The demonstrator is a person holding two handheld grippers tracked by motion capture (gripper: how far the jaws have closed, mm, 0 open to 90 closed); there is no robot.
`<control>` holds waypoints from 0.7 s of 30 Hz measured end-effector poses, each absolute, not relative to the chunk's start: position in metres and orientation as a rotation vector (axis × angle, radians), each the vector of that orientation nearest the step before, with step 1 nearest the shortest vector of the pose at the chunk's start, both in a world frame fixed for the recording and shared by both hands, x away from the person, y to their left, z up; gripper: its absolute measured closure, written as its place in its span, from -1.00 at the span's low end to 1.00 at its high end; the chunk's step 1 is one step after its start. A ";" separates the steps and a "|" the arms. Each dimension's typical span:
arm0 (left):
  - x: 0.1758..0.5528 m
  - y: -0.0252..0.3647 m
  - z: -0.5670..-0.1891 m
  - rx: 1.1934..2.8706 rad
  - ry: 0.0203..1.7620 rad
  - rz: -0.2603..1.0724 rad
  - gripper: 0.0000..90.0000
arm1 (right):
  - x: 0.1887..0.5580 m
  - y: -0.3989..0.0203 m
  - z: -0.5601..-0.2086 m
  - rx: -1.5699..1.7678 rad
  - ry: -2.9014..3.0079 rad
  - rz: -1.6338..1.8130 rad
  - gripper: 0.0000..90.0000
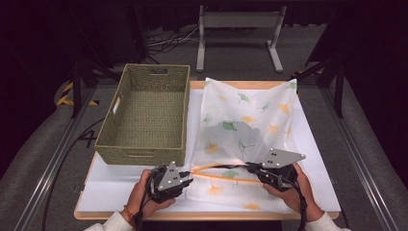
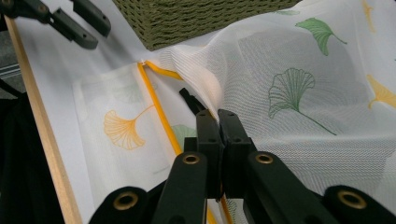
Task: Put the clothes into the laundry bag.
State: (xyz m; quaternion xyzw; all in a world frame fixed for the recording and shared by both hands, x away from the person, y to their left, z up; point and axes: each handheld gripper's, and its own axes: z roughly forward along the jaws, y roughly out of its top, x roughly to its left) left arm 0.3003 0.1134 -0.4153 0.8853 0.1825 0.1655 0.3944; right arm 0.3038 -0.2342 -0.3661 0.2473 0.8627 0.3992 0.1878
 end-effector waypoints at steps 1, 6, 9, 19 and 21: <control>0.299 0.119 -0.416 2.248 0.463 0.427 0.61 | 0.303 -0.233 -0.366 0.692 2.435 1.118 0.97; 0.293 0.136 -0.418 2.221 0.492 0.423 0.63 | 0.302 -0.229 -0.369 0.671 2.457 1.085 0.97; 0.290 0.147 -0.419 2.204 0.507 0.423 0.64 | 0.303 -0.230 -0.371 0.677 2.471 1.074 0.97; 0.284 0.182 -0.428 2.183 0.604 0.451 0.52 | 0.298 -0.229 -0.376 0.666 2.503 1.024 0.97; 0.284 0.187 -0.428 2.175 0.629 0.458 0.43 | 0.298 -0.230 -0.378 0.669 2.507 1.022 0.97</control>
